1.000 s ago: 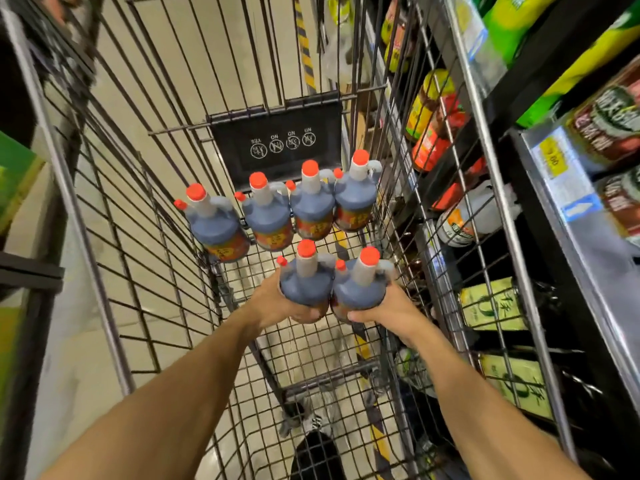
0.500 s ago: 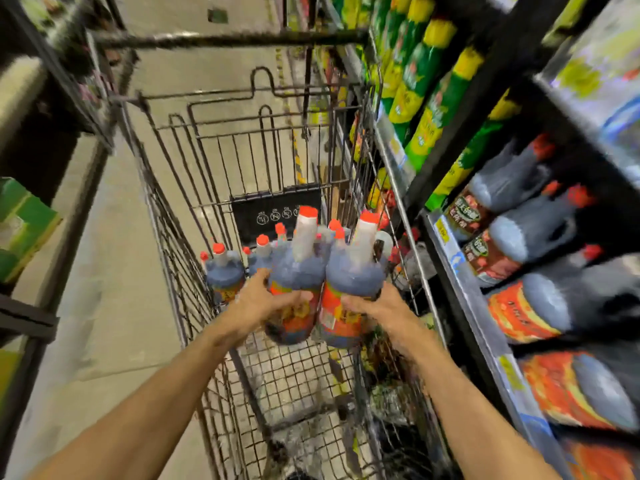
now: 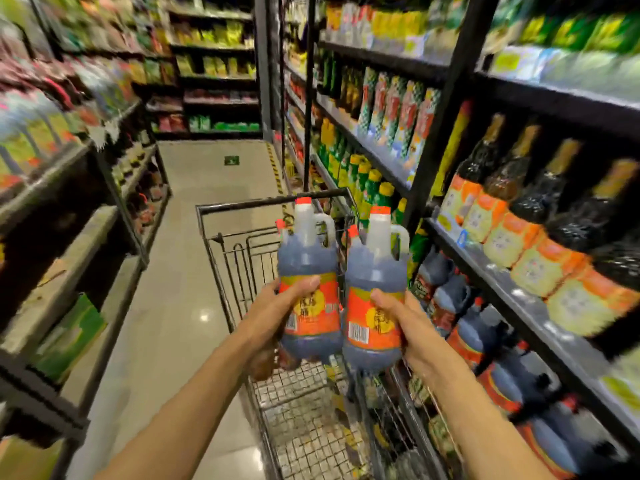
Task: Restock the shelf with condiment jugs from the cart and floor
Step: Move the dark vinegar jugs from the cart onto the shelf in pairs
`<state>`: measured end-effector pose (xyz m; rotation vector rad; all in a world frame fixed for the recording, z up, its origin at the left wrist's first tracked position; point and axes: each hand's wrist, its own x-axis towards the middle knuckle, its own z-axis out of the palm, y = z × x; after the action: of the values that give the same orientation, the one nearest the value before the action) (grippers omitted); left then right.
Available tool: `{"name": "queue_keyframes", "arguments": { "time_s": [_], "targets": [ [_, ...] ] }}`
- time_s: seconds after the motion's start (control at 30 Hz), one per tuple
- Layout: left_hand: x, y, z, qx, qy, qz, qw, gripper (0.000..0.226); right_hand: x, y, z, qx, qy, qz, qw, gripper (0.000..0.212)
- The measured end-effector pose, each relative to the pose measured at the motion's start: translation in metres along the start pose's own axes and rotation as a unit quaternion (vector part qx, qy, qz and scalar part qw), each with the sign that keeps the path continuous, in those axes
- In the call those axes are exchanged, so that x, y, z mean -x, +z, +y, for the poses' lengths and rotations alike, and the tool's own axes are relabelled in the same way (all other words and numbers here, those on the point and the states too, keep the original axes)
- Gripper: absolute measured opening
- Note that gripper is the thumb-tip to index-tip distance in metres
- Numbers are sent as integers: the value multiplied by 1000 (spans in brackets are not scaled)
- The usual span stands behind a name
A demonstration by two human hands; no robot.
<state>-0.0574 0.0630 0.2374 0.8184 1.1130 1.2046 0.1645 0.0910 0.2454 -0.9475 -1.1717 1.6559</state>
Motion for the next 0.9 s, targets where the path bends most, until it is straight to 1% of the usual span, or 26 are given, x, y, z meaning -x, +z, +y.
{"name": "queue_keyframes", "arguments": {
  "time_s": [0.03,0.13,0.27,0.33,0.43,0.47,0.53,0.6,0.77,0.83,0.9],
  "targets": [
    [11,3,10,-1,8,-5,1000,72,10,5,-9,-3,-4,4,1000,58],
    [47,9,22,-13,32,-19,999,65,45,19,-25,-7,-18,28,999,62],
    [93,18,30,-18,71,-31,997,64,96,35,-45,7,-50,37,998,57],
    [115,22,32,-35,81,-56,995,66,122,40,-47,17,-62,46,997,58],
    [147,26,34,-38,91,-94,991,59,164,52,-48,7,-87,74,993,49],
    [158,28,32,-42,94,-108,989,58,180,55,-46,11,-92,89,992,50],
    [182,32,30,-55,101,-132,985,61,213,61,-40,25,-106,120,987,60],
    [204,38,27,-53,104,-153,981,64,250,68,-35,36,-122,152,980,64],
    [266,59,14,-42,77,-243,966,54,358,87,-29,48,-143,237,960,61],
    [291,71,5,-43,63,-277,958,59,402,94,-28,50,-147,279,948,60],
    [314,85,-4,-54,44,-314,947,68,443,99,-25,53,-152,323,932,59]
  ]
}}
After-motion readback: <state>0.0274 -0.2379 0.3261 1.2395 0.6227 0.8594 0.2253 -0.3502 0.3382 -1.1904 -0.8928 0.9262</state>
